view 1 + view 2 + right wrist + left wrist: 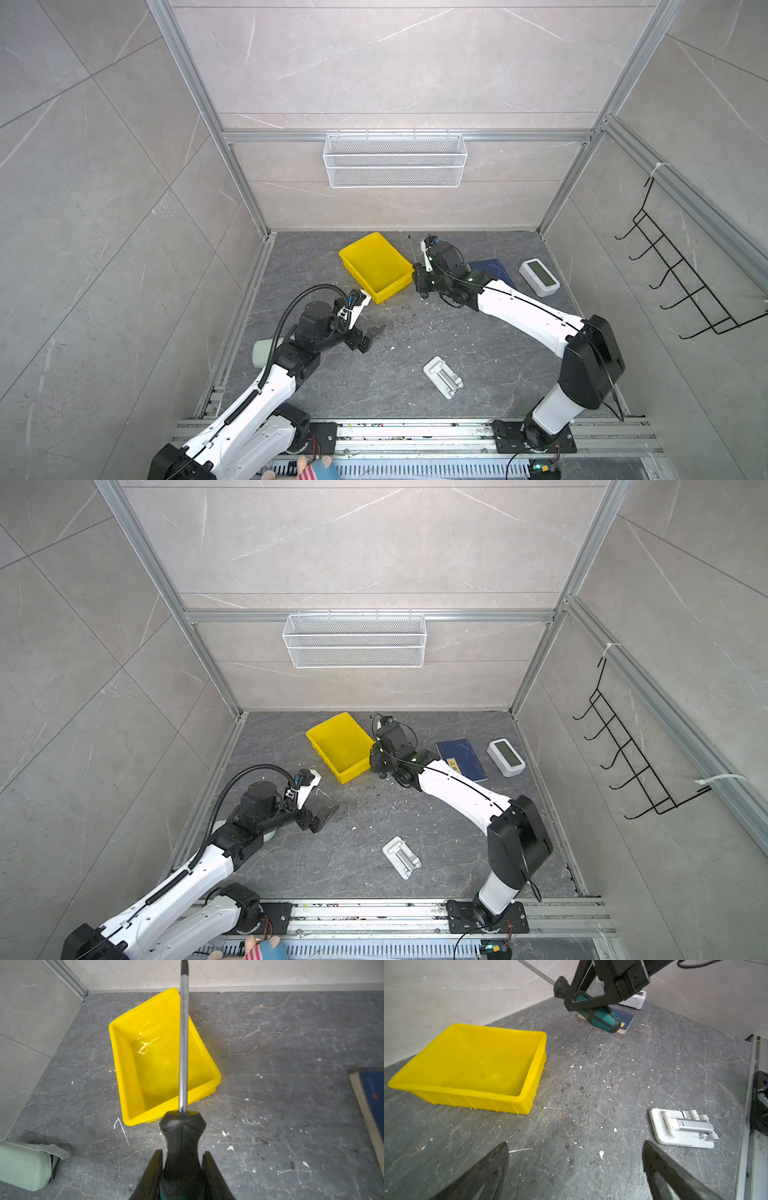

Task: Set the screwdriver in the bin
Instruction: 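Carry the screwdriver with the right gripper over the yellow bin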

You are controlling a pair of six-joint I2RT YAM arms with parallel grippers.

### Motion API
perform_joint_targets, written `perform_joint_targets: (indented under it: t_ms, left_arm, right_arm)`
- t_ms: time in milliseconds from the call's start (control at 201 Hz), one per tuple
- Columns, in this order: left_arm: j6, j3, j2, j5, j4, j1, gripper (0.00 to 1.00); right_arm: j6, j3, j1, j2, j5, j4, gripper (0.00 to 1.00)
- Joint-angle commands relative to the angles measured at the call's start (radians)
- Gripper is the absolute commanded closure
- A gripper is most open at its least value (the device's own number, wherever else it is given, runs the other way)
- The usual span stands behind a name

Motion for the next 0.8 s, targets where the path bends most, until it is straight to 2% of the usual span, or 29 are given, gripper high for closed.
perform_joint_targets:
  t_ms: [0, 383, 617, 797]
  left_arm:
    - [-0.040, 0.008, 0.003, -0.017, 0.075, 0.036, 0.00]
    - [-0.048, 0.001, -0.014, -0.009, 0.069, 0.146, 0.00]
    - [-0.049, 0.002, -0.014, 0.000, 0.062, 0.147, 0.00]
    - [-0.047, 0.002, -0.026, 0.003, 0.046, 0.148, 0.00]
  right_arm:
    - [-0.062, 0.093, 0.009, 0.066, -0.063, 0.054, 1.00]
    - [-0.163, 0.299, 0.015, 0.276, -0.132, 0.088, 1.00]
    - [-0.220, 0.445, 0.020, 0.445, -0.153, 0.088, 1.00]
    - [-0.240, 0.625, 0.023, 0.590, -0.157, 0.020, 1.00]
